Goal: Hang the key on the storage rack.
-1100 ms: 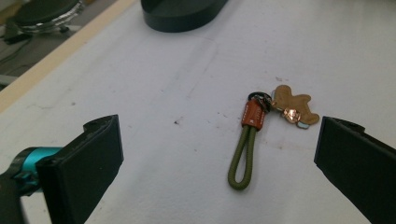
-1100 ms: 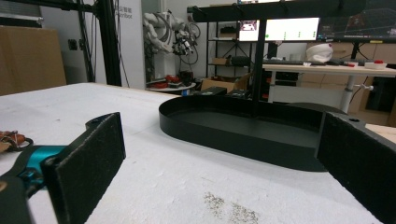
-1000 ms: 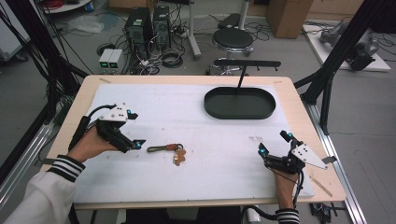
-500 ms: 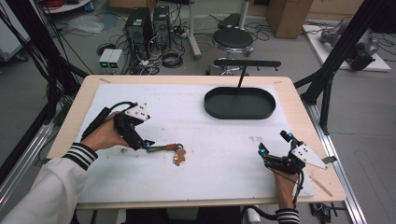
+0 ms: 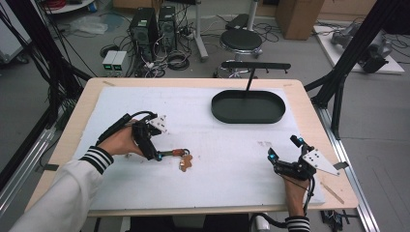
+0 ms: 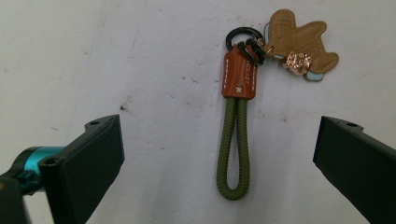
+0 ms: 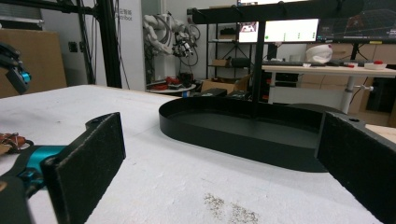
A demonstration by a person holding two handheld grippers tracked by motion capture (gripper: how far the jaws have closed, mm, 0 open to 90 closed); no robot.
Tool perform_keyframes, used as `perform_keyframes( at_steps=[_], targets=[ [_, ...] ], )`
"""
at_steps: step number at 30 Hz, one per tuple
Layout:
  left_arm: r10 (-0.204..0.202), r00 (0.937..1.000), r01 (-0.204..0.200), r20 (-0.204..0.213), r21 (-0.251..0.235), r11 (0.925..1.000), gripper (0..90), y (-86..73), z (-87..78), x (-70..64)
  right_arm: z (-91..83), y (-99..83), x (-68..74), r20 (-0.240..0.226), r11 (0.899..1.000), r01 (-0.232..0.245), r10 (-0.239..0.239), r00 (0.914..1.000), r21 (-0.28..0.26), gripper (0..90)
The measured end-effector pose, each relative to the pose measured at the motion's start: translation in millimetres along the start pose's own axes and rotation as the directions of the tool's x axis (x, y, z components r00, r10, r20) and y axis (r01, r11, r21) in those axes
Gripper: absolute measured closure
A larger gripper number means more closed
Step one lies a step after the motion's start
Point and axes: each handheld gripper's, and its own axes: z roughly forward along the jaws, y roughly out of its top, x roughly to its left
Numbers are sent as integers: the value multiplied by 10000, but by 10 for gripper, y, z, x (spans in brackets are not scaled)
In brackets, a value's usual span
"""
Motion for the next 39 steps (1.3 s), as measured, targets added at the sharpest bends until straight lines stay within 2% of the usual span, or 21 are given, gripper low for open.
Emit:
perform_keyframes(
  at_steps=[1, 8, 10, 11, 16, 19, 20, 23, 28, 38, 39],
  targets=[
    [33, 10000, -35, 72, 235, 9997, 24, 4, 40, 2, -2, 0, 3, -16, 10000, -33, 33, 10000, 29, 7],
    [250, 9994, -268, 226, 822, 9963, 27, 30, 173, -34, -2, 0, -1, -22, 10000, 0, 0, 10000, 12, 7],
    [284, 9991, -314, 321, 990, 9946, 52, 33, 208, -44, -2, 0, 1, -19, 10000, -15, 15, 10000, -2, 7],
    [389, 9984, -435, 414, 1182, 9920, 98, 37, 232, -46, -3, 0, 1, -22, 10000, -14, 14, 10000, 11, 7],
    [362, 9985, -418, 422, 1406, 9892, 119, 50, 274, -56, -2, 0, -2, -7, 10000, -20, 20, 10000, 4, 7],
    [381, 9982, -448, 469, 1503, 9876, 195, 61, 278, -57, -2, 0, -2, -8, 10000, -14, 14, 10000, 5, 7],
    [410, 9980, -480, 480, 1546, 9868, 195, 65, 283, -57, -2, 0, -2, -8, 10000, -14, 14, 10000, 5, 7],
    [277, 9984, -362, 501, 1774, 9835, 255, 73, 297, -48, -2, 0, -1, -13, 10000, -28, 28, 10000, -17, 7],
    [229, 9981, -333, 573, 1873, 9817, 341, 67, 298, -29, -2, 0, 0, -14, 10000, -32, 32, 10000, -15, 7],
    [119, 9981, -246, 604, 2137, 9766, 441, 75, 285, -28, -3, -1, 0, -5, 10000, -61, 61, 10000, 8, 7],
    [201, 9980, -331, 598, 2255, 9737, 446, 80, 293, -27, -3, 0, 1, -13, 10000, -63, 63, 10000, 20, 7]
  ],
)
